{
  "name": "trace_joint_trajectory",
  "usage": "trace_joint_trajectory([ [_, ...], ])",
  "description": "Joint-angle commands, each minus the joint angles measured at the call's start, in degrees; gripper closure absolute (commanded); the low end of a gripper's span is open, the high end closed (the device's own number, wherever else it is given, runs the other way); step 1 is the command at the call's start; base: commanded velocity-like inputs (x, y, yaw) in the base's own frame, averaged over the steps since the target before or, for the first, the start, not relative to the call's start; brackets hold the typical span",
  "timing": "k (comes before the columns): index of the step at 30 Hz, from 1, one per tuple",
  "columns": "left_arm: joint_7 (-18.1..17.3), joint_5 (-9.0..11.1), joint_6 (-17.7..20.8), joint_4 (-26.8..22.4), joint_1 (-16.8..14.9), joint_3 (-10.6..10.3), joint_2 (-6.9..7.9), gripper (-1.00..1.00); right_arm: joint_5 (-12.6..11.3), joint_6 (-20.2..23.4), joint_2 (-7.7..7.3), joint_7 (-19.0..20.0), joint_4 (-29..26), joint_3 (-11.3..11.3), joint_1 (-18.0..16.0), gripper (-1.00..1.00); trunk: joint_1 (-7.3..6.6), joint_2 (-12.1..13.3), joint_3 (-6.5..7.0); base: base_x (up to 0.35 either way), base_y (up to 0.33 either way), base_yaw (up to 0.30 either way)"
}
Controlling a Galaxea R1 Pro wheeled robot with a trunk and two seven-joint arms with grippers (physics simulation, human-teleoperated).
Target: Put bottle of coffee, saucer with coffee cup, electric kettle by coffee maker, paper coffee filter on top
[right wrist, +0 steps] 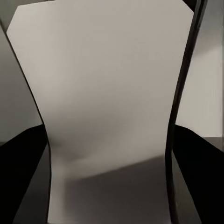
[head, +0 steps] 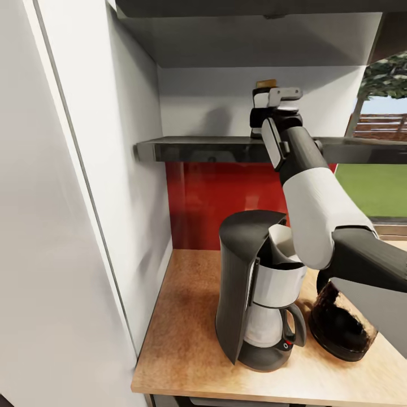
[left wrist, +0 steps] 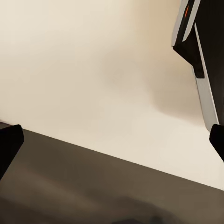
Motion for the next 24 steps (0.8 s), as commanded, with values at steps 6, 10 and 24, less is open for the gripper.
trace_joint_trajectory([
  [6, 0.16, -0.61, 0.09, -0.01, -0.03, 0.45, 0.0, -1.0, 0.25, 0.22, 0.08, 0.16, 0.0, -0.29, 0.07, 1.0, 0.04, -0.1, -0.13, 0.0, 0.0, 0.0],
  [10, 0.16, -0.61, 0.08, -0.01, -0.03, 0.45, -0.02, -1.0, 0.26, 0.22, 0.08, 0.16, -0.05, -0.29, 0.07, 1.0, 0.04, -0.1, -0.13, 0.0, 0.0, 0.0],
  [24, -0.01, -0.94, 0.07, -0.01, -0.03, 0.21, 0.38, -1.0, 0.03, 0.35, 0.08, 0.31, -1.44, -0.29, 0.07, 1.0, 0.04, -0.1, -0.13, 0.0, 0.0, 0.0],
])
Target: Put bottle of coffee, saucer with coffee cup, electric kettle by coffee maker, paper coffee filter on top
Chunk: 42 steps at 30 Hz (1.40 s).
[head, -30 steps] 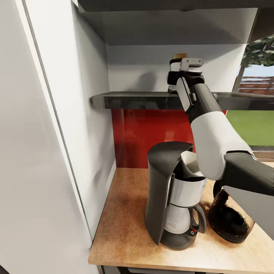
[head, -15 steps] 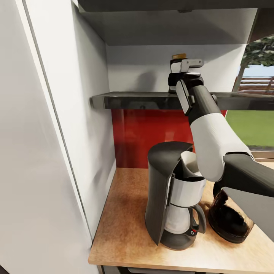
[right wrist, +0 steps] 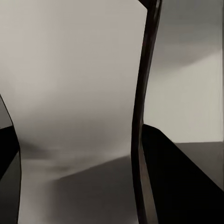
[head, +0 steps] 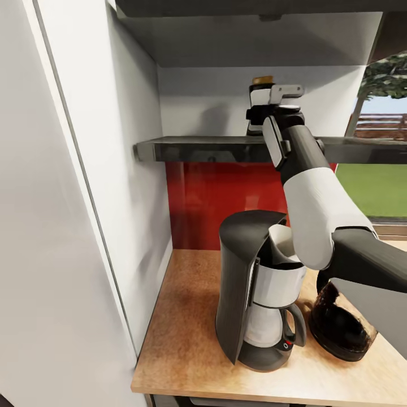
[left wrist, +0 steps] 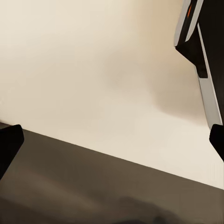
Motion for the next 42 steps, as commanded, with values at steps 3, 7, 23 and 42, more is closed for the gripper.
trace_joint_trajectory([
  [3, 0.21, -0.7, 0.06, -0.01, -0.03, 0.37, 0.04, -1.0, 0.33, 0.35, 0.07, 0.08, -3.52, -0.22, -0.05, 1.0, 0.04, -0.12, -0.12, 0.0, 0.0, 0.0],
  [7, 0.23, -0.71, 0.1, -0.01, -0.03, 0.35, -0.06, -1.0, 0.31, 0.35, 0.07, 0.08, -4.11, -0.22, -0.05, 1.0, 0.04, -0.12, -0.12, 0.0, 0.0, 0.0],
  [23, 0.24, -0.68, 0.11, -0.01, -0.03, 0.35, -0.23, -1.0, 0.31, 0.35, 0.07, 0.08, -3.44, -0.22, -0.04, 1.0, 0.04, -0.12, -0.12, 0.0, -0.222, -0.018],
  [42, 0.24, -0.7, 0.37, -0.01, -0.02, 0.26, -0.28, -1.0, 0.36, 0.35, 0.07, 0.08, -3.36, -0.27, 0.03, 1.0, 0.04, -0.12, -0.12, -0.086, -0.266, -0.282],
])
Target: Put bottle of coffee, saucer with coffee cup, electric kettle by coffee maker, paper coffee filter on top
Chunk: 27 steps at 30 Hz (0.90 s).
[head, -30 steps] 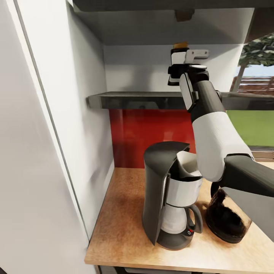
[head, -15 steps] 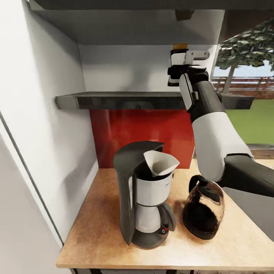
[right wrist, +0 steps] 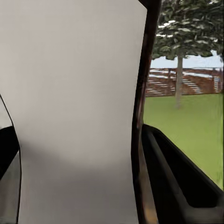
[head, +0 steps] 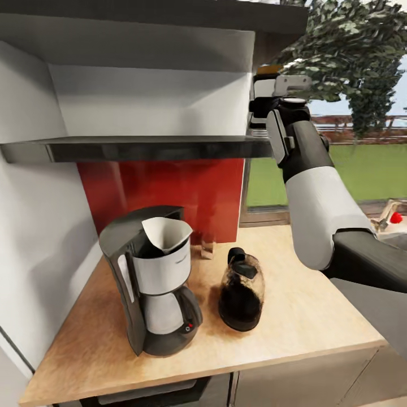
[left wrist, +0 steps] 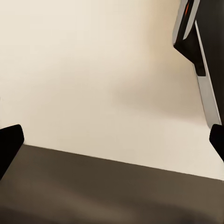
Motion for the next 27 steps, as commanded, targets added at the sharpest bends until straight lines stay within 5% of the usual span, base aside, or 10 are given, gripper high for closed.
trace_joint_trajectory([
  [1, 0.17, -0.62, 0.12, -0.04, 0.01, 0.46, 0.02, -1.0, 0.52, 0.3, 0.07, 0.07, -0.06, -0.16, -0.06, 1.0, 0.02, -0.13, -0.12, -0.166, -0.254, -0.297],
  [16, 0.45, -0.54, 0.12, -0.04, -0.01, 0.46, 0.2, -1.0, 0.59, 0.3, 0.07, 0.07, -0.06, -0.2, 1.05, 1.0, 0.02, -0.13, -0.12, -0.006, -0.276, -0.297],
  [23, 0.53, -0.54, 0.04, -0.04, -0.01, 0.46, 0.01, -1.0, 0.75, 0.23, 0.07, 0.29, 0.02, -0.29, 4.06, 1.0, 0.02, -0.13, -0.12, 0.016, -0.065, -0.297],
  [26, 0.52, -0.54, -0.01, -0.04, -0.01, 0.46, 0.03, -1.0, 0.6, 0.04, -3.93, 0.65, -0.14, -0.3, 7.09, 1.0, 0.02, -0.13, -0.12, 0.001, -0.004, -0.297],
  [27, 0.5, -0.54, -0.1, -0.04, -0.01, 0.46, 0.02, -1.0, 0.51, -0.75, -7.36, 2.59, 0.04, -0.3, 8.47, 1.0, 0.02, -0.13, -0.12, 0.0, -0.001, -0.296],
])
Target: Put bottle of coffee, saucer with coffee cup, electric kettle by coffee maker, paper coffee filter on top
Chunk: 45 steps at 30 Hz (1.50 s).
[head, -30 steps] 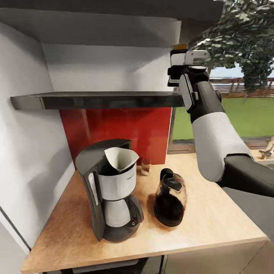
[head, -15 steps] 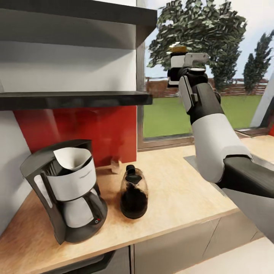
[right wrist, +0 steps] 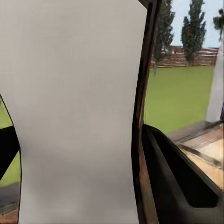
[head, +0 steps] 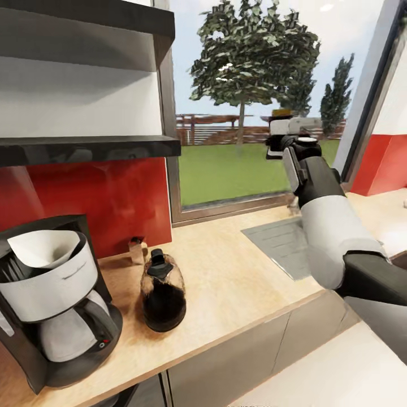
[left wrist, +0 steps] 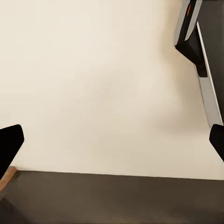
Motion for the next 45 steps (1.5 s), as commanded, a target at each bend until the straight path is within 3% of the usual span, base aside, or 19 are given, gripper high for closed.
trace_joint_trajectory([
  [1, 0.14, -0.6, 0.02, -0.06, -0.02, 0.45, -0.02, -1.0, 0.77, -1.23, -2.59, 3.36, -0.09, -0.17, 1.0, 1.0, 0.04, -0.13, -0.1, 0.0, -0.001, -0.296],
  [2, 0.14, -0.63, -0.08, -0.09, -0.02, 0.53, -0.03, -1.0, 0.87, -3.92, -5.4, 8.49, -0.09, -0.17, 2.89, 1.0, 0.04, -0.13, -0.1, 0.0, 0.0, -0.296],
  [5, 0.12, -0.63, -0.17, -0.1, -0.02, 0.58, -0.04, -1.0, 0.85, -5.59, -7.72, 11.29, -0.17, -0.17, 5.4, 1.0, 0.04, -0.13, -0.1, 0.0, 0.0, -0.283],
  [6, 0.1, -0.61, -0.11, -0.11, -0.02, 0.6, -0.04, -1.0, 0.76, -6.07, -8.76, 13.48, -0.8, -0.17, 8.85, 1.0, 0.04, -0.13, -0.1, 0.0, 0.0, -0.092],
  [10, 0.11, -0.6, -0.09, -0.11, -0.02, 0.6, -0.04, -1.0, 0.81, -8.77, -9.15, 18.23, -1.76, -0.1, 13.74, 1.0, 0.04, -0.13, -0.1, 0.0, 0.0, -0.038],
  [14, 0.09, -0.57, -0.22, -0.09, -0.02, 0.61, -0.04, -1.0, 0.83, -14.88, -8.94, 18.99, -1.86, -0.09, 18.61, 1.0, 0.04, -0.13, -0.1, 0.0, 0.0, -0.006],
  [16, 0.09, -0.52, 0.02, -0.03, 0.07, 0.61, -0.04, -1.0, 0.83, -19.11, -8.84, 18.93, -2.0, -0.08, 23.28, 1.0, 0.04, -0.13, -0.1, 0.0, 0.0, -0.001],
  [19, 0.11, -0.51, 0.11, -0.02, 0.21, 0.61, -0.07, -1.0, 0.79, -24.69, -8.53, 16.43, -2.04, -0.08, 29.77, 1.0, 0.04, -0.13, -0.1, 0.0, 0.0, 0.0],
  [23, 0.09, -0.51, 0.2, -0.02, 0.25, 0.61, -0.12, -1.0, 0.68, -29.67, -7.43, 11.41, -2.01, -0.08, 33.8, 1.0, 0.04, -0.13, -0.1, 0.0, 0.0, 0.0],
  [28, 0.14, -0.51, 0.21, -0.02, 0.29, 0.61, -0.05, -1.0, 0.66, -31.89, -6.56, 9.84, -2.23, -0.08, 36.04, 1.0, 0.04, -0.13, -0.1, 0.0, 0.0, 0.0],
  [38, 0.26, -0.45, 0.22, -0.02, 0.33, 0.61, -0.05, -1.0, 0.5, -32.26, -6.2, 9.78, -3.21, -0.04, 37.82, 1.0, 0.04, -0.13, -0.1, 0.0, 0.0, 0.0],
  [45, 0.35, -0.42, 0.22, -0.02, 0.33, 0.6, -0.04, -1.0, 0.48, -32.17, -3.48, 9.8, -4.2, -0.08, 38.01, 1.0, 0.04, -0.13, -0.1, 0.0, 0.0, 0.0],
])
